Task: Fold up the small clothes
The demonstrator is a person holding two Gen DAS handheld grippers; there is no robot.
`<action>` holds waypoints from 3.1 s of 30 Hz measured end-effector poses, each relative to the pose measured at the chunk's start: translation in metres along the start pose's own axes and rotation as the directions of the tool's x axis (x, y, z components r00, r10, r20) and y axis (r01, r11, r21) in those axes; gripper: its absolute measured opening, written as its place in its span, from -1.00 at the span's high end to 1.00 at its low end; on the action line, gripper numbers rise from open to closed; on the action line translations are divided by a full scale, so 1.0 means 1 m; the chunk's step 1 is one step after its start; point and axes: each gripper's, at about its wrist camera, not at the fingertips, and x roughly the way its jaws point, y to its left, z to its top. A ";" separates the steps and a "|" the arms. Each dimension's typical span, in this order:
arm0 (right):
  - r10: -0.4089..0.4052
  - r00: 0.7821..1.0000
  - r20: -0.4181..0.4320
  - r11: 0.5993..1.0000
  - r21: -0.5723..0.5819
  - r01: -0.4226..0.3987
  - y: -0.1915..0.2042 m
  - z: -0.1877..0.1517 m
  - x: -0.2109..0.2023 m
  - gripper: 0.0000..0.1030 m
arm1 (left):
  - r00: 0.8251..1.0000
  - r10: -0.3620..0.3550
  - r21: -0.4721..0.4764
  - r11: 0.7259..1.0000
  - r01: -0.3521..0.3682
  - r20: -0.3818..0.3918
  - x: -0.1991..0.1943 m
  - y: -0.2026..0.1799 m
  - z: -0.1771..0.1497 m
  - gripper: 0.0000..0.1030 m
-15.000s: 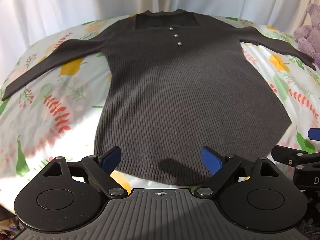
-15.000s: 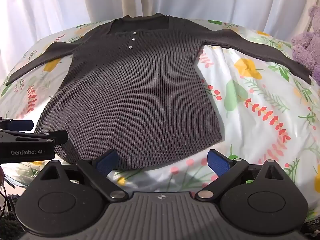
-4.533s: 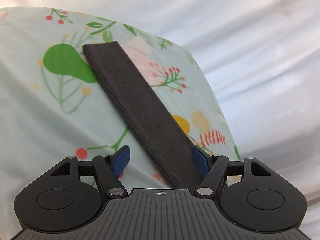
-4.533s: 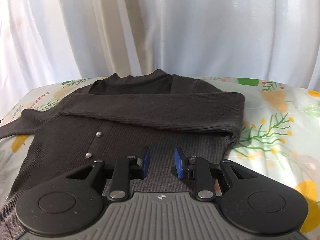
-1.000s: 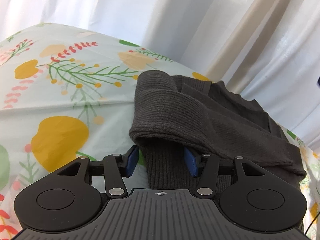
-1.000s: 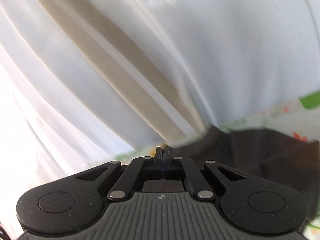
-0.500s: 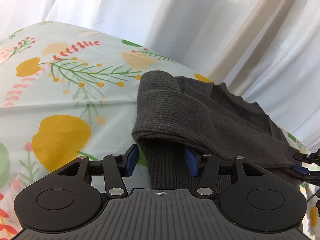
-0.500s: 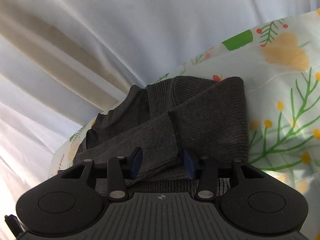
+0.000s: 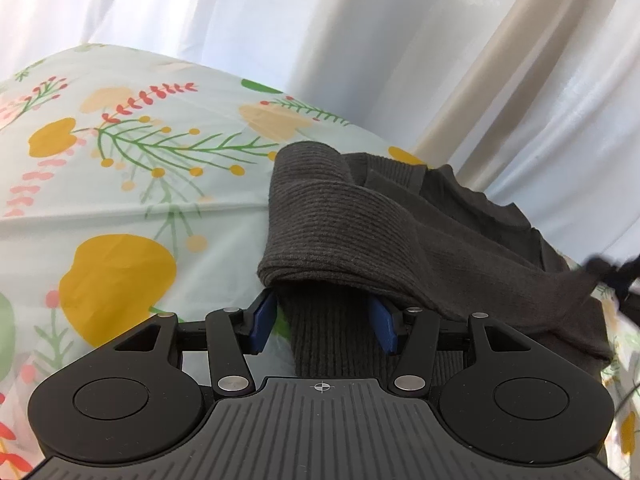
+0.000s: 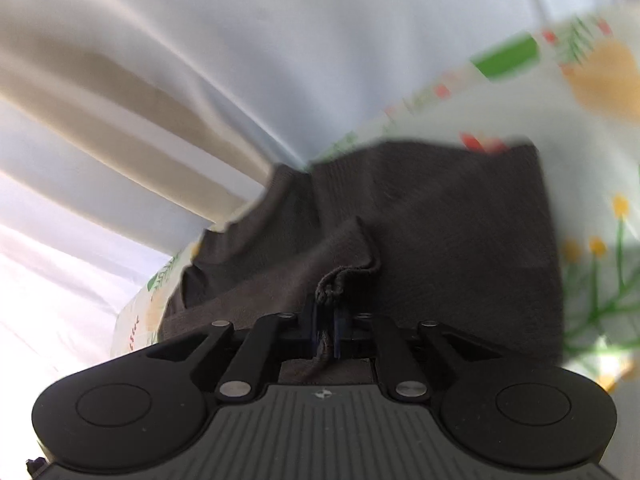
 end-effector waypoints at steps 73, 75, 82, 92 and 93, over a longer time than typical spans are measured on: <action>-0.166 0.980 0.108 0.927 -0.322 0.193 -0.007 -0.057 -0.030 0.78 | 0.999 -0.007 0.287 0.958 -0.005 0.041 0.034 -0.040 0.003 -0.25; -0.167 0.983 0.081 0.910 -0.371 0.185 -0.003 -0.065 -0.035 0.73 | 0.999 0.005 0.305 0.952 -0.019 0.047 0.031 -0.040 -0.001 -0.25; -0.205 0.976 0.074 0.899 -0.379 0.218 -0.005 -0.080 -0.043 0.69 | 0.996 0.053 0.315 0.946 -0.072 0.068 0.019 -0.040 -0.007 -0.26; -0.061 0.996 -0.066 0.941 -0.337 0.035 -0.022 -0.127 -0.094 0.53 | 0.998 0.025 0.244 0.970 -0.009 -0.063 -0.049 -0.010 -0.041 -0.27; -0.060 0.995 -0.084 0.937 -0.349 0.027 -0.022 -0.138 -0.102 0.52 | 0.997 0.025 0.256 0.967 -0.006 -0.071 -0.058 -0.008 -0.048 -0.27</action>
